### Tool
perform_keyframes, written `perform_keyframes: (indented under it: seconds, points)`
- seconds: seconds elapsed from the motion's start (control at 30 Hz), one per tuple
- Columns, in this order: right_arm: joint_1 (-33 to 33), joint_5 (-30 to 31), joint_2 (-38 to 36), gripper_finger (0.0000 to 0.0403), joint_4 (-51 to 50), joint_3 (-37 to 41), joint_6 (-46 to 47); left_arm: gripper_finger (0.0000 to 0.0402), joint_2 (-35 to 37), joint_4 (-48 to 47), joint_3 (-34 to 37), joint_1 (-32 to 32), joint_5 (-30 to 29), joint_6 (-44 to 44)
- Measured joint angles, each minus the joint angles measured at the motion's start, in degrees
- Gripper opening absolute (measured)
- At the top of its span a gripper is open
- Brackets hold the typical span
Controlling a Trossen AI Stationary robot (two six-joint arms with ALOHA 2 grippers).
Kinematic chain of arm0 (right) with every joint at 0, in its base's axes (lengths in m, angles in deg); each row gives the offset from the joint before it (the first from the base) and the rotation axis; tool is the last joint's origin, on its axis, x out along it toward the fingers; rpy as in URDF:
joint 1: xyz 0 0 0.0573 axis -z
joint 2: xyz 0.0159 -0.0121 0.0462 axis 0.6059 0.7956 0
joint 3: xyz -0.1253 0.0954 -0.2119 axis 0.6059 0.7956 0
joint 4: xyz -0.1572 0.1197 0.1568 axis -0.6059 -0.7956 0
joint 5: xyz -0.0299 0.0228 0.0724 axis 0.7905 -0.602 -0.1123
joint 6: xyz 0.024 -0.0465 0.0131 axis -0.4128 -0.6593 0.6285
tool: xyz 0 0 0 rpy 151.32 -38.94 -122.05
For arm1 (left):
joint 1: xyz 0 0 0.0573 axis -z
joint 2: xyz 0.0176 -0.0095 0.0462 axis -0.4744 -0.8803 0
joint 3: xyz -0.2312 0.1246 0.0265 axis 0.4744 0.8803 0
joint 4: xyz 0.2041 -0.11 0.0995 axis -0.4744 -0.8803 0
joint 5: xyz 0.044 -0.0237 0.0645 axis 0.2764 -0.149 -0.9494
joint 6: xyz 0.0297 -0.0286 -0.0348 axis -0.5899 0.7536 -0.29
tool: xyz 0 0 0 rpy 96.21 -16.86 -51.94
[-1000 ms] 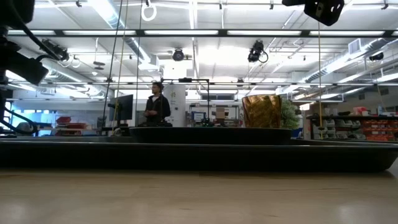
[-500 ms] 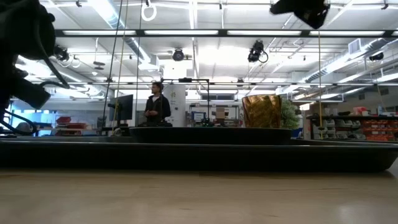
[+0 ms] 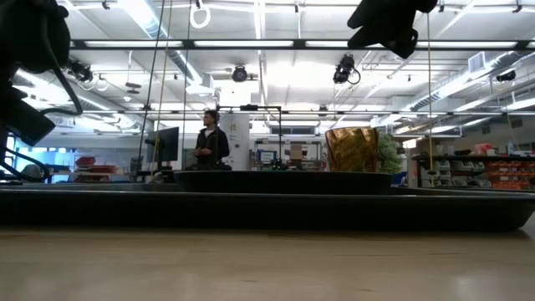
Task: Pick and place plate/cup/fork/spoon on tray
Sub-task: Put the yellow spoon on the black serving tray
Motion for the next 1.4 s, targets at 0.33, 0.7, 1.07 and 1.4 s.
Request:
perform_keyframes:
  seconds: [0.33, 0.7, 1.07, 1.4]
  points:
    - [-2.2, -3.2, 0.0, 0.0142, -0.1, 0.0, 0.2, 0.0293, 0.0, 17.8, 0.0, 0.0, 1.0, 1.9]
    - [-4.0, -2.1, 0.0, 0.0142, -1.1, 0.0, 1.4, 0.0293, 0.0, 2.1, -4.4, 5.9, 3.2, 7.5]
    - [-4.0, -0.8, 0.0, 0.0142, -0.2, 0.0, 3.8, 0.0293, -4.3, -0.8, -2.5, 11.5, 2.0, 10.1]
    - [-4.2, -0.8, 0.0, 0.0142, 0.3, 0.0, 6.7, 0.0293, -7.0, 5.7, 0.8, 11.7, 2.2, 7.5]
